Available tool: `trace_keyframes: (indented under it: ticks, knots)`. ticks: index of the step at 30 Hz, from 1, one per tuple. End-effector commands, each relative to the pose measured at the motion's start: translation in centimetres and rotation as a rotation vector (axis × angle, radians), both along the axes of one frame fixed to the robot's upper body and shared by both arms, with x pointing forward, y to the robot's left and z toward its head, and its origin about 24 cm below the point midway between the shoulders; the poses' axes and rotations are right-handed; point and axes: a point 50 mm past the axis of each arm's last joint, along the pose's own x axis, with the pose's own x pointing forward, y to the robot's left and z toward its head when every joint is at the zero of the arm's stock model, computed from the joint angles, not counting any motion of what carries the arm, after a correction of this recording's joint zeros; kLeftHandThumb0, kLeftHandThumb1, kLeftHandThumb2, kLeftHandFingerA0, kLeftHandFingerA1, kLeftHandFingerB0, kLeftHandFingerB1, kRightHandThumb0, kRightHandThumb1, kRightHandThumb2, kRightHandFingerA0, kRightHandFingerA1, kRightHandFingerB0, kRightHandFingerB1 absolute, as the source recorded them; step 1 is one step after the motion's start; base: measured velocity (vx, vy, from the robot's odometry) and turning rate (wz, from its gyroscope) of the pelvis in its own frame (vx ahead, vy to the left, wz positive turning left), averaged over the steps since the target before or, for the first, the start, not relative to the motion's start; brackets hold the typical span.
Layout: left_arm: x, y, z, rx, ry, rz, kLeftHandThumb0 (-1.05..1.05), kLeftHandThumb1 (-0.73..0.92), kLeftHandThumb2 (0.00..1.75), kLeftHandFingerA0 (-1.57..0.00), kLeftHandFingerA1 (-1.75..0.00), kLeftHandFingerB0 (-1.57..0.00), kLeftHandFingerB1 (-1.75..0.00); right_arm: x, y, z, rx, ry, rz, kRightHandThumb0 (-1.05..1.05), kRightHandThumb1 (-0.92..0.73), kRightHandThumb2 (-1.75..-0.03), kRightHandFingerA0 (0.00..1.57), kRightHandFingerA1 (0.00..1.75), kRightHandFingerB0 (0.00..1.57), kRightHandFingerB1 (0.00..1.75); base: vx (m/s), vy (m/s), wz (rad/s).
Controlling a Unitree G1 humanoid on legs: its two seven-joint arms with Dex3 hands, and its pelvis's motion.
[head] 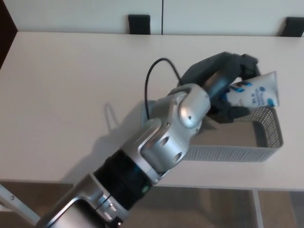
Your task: The robot walks towards a table in front, picks a shampoo with left hand and puts it in a small grey container
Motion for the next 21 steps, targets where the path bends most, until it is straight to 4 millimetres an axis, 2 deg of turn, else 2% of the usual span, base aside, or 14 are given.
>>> trace_keyframes:
  ticks: [1,2,3,4,5,6,8,9,13,21]
  knots:
    - [0.0,0.9,-0.5,0.033,0.028,0.019,-0.15,0.73,0.74,-1.11,-1.23,-0.91,-0.82,0.2,-0.1,0.1,0.000,0.002,-0.009,-0.35,-0.72,-0.62,0.63,0.49,0.52,0.39,0.00,0.000,0.00]
    - [-0.1,0.9,-0.8,0.064,0.032,0.029,-0.30,0.70,0.62,-1.03,-0.87,-0.67,-0.42,0.2,-0.2,0.1,-0.005,0.003,-0.006,-0.36,-0.71,-0.62,0.63,0.47,0.51,0.40,0.00,0.000,0.00]
    - [-0.1,0.8,-0.9,0.101,0.034,0.014,-0.47,0.62,0.59,-0.76,-0.93,-0.34,-0.32,0.3,-0.2,0.2,-0.003,-0.001,-0.013,-0.35,-0.70,-0.62,0.63,0.47,0.52,0.40,0.00,0.000,0.00]
    - [-0.2,0.8,-0.9,0.116,0.035,0.007,-0.47,0.62,0.59,-0.76,-0.93,-0.34,-0.32,0.3,-0.2,0.2,-0.002,-0.002,-0.016,-0.35,-0.70,-0.62,0.63,0.47,0.52,0.40,0.00,0.000,0.00]
    - [-0.2,0.8,-1.1,0.158,0.061,-0.017,-0.60,0.57,0.57,-0.30,-0.51,-0.13,-0.24,0.2,-0.3,0.2,0.000,-0.004,-0.019,-0.35,-0.70,-0.61,0.62,0.47,0.52,0.40,0.00,0.000,0.00]
    - [-0.2,0.9,-1.6,0.247,0.088,-0.043,-0.85,0.49,0.86,0.00,-0.01,0.00,0.00,0.3,-0.3,0.2,-0.008,0.001,-0.012,-0.36,-0.70,-0.61,0.63,0.46,0.51,0.39,0.00,0.000,0.00]
    - [-0.1,1.0,-1.6,0.278,0.092,-0.061,-0.87,0.49,0.88,0.00,0.00,0.00,0.00,0.5,-0.3,0.3,-0.012,-0.001,-0.006,-0.35,-0.70,-0.61,0.63,0.47,0.51,0.39,0.00,0.000,0.00]
    - [-0.1,1.1,-1.6,0.294,0.097,-0.072,-0.95,0.60,0.60,0.00,0.00,0.00,0.00,0.6,-0.2,0.3,-0.010,-0.004,-0.011,-0.35,-0.71,-0.61,0.63,0.47,0.50,0.39,0.00,0.000,0.00]
    - [-0.1,1.4,-1.5,0.339,0.112,-0.094,-1.04,0.63,0.62,0.00,0.00,0.00,0.00,0.7,-0.2,0.4,-0.013,-0.005,0.002,-0.36,-0.71,-0.61,0.60,0.44,0.52,0.40,0.00,0.000,0.00]
    - [0.0,1.7,-0.8,0.336,0.104,-0.113,-1.05,0.67,0.61,0.00,0.00,0.00,0.00,0.7,-0.4,0.4,-0.019,-0.005,-0.003,-0.35,-0.70,-0.59,0.60,0.44,0.53,0.39,0.00,0.000,0.00]
